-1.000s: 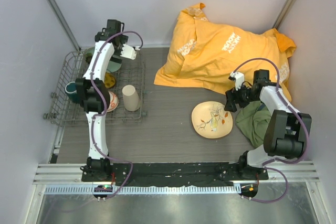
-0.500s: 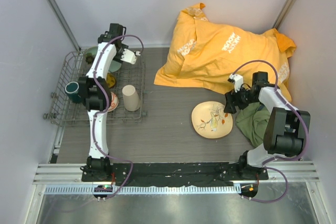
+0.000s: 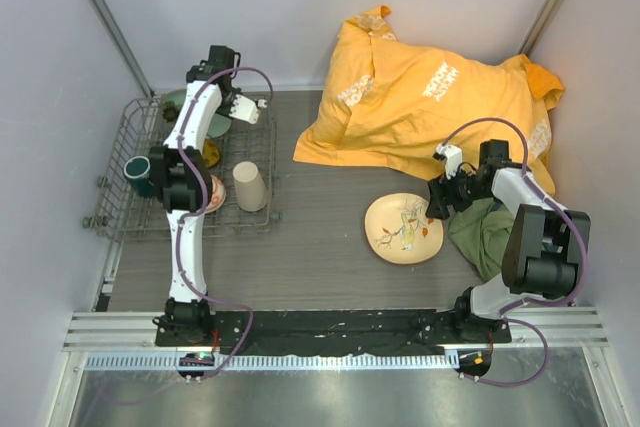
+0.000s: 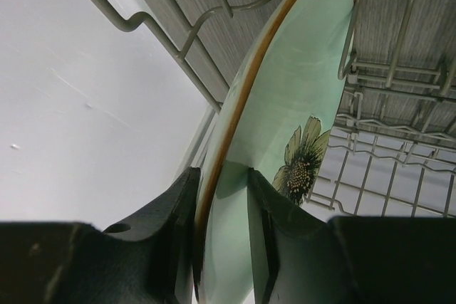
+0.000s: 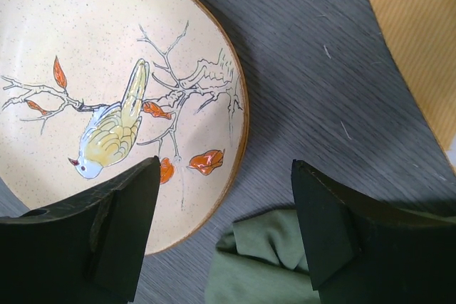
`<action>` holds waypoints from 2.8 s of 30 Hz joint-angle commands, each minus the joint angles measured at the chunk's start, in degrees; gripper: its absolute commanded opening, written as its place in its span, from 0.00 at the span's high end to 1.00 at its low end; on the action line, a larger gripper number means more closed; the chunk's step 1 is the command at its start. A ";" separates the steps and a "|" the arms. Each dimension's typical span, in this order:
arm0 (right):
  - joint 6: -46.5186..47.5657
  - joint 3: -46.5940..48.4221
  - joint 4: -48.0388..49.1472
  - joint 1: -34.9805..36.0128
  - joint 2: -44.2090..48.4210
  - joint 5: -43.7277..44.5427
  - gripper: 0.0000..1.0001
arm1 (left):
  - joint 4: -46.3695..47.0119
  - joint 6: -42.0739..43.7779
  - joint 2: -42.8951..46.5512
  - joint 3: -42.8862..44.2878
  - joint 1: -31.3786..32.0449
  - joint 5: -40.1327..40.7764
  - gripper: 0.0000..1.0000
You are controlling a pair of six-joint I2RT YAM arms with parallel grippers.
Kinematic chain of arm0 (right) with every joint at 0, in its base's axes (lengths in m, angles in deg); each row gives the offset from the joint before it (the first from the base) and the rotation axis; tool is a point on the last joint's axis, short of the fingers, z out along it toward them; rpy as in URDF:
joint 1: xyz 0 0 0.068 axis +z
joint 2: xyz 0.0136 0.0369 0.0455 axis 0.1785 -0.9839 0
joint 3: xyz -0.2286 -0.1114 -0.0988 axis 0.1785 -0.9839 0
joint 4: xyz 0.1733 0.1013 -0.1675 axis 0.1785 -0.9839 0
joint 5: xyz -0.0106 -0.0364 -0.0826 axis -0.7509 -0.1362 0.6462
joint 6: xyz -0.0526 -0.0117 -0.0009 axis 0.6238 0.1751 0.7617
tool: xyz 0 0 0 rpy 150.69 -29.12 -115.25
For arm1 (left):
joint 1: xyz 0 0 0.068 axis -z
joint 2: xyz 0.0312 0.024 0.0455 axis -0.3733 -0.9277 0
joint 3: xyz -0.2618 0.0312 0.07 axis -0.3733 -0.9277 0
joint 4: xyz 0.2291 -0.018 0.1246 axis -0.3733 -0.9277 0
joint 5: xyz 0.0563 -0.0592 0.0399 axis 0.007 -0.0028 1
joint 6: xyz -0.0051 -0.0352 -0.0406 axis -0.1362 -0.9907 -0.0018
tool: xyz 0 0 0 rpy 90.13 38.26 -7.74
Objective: Unload the mixed dishes from the dish rack
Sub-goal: Pick up the plate from the dish rack, then place the plate at the center of the board.
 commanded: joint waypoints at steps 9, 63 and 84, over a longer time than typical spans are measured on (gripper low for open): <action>0.27 -1.75 1.36 0.28 1.90 -1.82 0.21 | 7.39 1.74 7.24 -0.22 -0.51 0.17 1.00; -28.29 24.51 0.90 22.51 17.11 -7.36 0.11 | -3.76 -53.53 46.88 -8.39 6.08 -35.77 1.00; -27.77 34.89 5.58 38.60 7.18 1.08 0.01 | 9.15 -81.40 55.67 -30.35 6.79 -66.80 1.00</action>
